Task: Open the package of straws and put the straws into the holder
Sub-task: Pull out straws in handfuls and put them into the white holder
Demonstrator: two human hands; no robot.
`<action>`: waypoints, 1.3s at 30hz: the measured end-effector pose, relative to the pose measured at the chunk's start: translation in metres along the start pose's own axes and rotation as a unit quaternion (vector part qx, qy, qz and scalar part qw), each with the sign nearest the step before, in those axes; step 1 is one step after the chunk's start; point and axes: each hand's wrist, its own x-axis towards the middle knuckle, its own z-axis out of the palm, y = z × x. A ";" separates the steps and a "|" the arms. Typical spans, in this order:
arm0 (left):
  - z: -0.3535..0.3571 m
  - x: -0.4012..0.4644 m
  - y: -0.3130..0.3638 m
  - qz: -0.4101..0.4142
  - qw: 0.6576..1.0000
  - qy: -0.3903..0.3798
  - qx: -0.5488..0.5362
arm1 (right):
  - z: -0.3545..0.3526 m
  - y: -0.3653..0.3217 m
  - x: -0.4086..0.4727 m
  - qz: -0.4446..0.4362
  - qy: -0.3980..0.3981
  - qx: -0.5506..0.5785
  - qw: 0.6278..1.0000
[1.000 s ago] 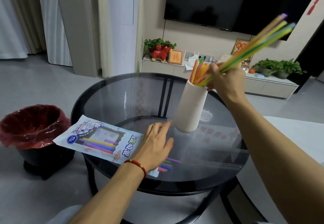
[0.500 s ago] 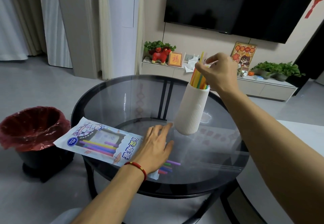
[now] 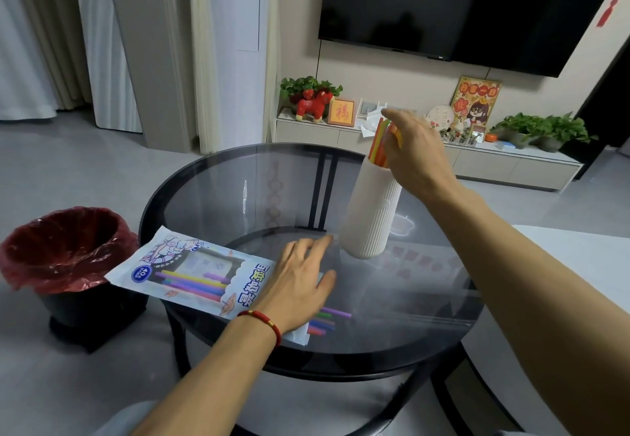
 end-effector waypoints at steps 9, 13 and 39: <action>-0.034 -0.015 -0.014 0.033 0.965 -0.197 0.170 | 0.007 -0.005 -0.081 -0.117 0.069 0.037 0.990; -0.029 -0.021 -0.019 0.022 0.930 -0.289 0.225 | 0.040 -0.002 -0.145 -0.033 -0.126 0.055 0.990; -0.021 -0.010 -0.006 0.070 0.955 -0.071 0.280 | 0.086 -0.005 -0.199 0.270 -0.157 0.434 0.845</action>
